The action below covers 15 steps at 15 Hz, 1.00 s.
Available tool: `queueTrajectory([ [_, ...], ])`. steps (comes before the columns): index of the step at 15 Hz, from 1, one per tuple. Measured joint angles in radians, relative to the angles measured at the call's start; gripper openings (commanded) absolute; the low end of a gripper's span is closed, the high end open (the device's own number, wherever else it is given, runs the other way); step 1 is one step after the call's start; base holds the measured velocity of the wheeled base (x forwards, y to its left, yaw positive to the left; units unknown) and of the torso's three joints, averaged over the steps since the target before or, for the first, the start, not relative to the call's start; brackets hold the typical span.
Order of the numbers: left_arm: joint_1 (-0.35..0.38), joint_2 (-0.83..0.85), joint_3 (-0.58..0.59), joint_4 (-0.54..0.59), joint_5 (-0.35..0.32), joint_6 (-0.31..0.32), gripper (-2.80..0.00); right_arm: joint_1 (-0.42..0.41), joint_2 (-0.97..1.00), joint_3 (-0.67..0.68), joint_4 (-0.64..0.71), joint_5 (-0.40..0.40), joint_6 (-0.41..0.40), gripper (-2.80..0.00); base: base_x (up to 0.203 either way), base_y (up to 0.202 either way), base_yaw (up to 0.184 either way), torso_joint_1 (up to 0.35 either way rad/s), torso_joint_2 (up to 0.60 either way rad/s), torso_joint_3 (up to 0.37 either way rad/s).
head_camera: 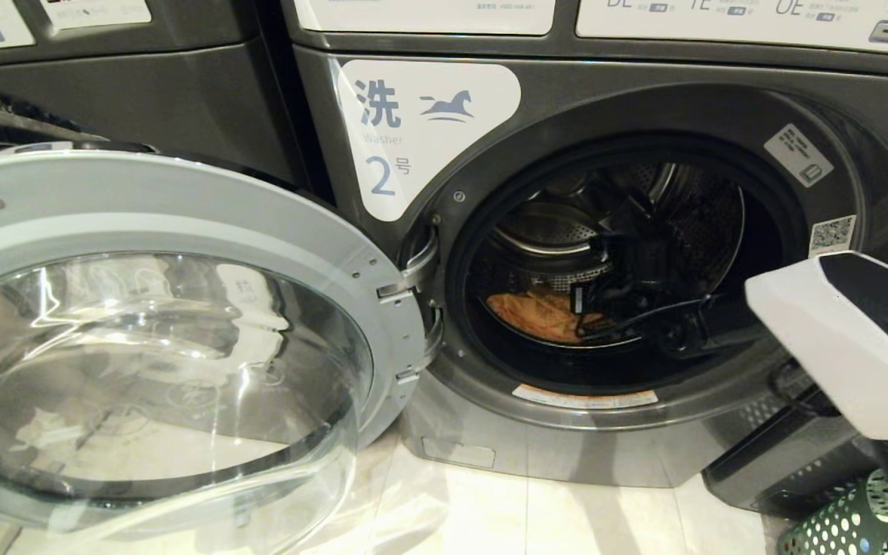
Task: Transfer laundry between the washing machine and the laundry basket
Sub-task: Pick a cloth and place it into the basket
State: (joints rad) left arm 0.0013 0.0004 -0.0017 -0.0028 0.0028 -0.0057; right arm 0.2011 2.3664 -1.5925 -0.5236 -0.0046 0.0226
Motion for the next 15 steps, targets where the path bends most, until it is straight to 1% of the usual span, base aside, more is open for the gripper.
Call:
queueTrajectory([
  [4,0.000,0.000,0.000,0.000,0.000,0.000,-2.80,0.053,-0.361,0.350,0.187,0.017,-0.003,-2.80,0.000,0.000,0.000,0.000,0.00,0.000],
  [6,0.000,0.000,0.000,0.000,0.000,0.000,-2.80,0.087,-0.525,0.456,0.317,0.020,-0.004,-2.80,0.000,0.000,0.000,0.000,0.00,0.000],
  [8,0.000,0.000,0.000,0.000,0.000,0.000,-2.80,0.114,-0.644,0.527,0.446,0.021,-0.004,-2.80,0.000,0.000,0.000,0.000,0.00,0.000],
  [9,0.000,0.000,0.000,0.000,0.000,0.000,-2.80,0.129,-0.694,0.569,0.485,0.021,-0.005,-2.80,0.000,0.000,0.000,0.000,0.00,0.000],
  [13,0.000,0.000,0.000,0.000,0.000,0.000,-2.80,0.163,-0.848,0.717,0.504,0.014,-0.006,-2.80,0.000,0.000,0.000,0.000,0.00,0.000],
  [15,0.000,0.000,0.000,0.000,0.000,0.000,-2.80,0.173,-0.886,0.751,0.506,-0.016,-0.005,-2.80,0.000,0.000,0.000,0.000,0.00,0.000],
])
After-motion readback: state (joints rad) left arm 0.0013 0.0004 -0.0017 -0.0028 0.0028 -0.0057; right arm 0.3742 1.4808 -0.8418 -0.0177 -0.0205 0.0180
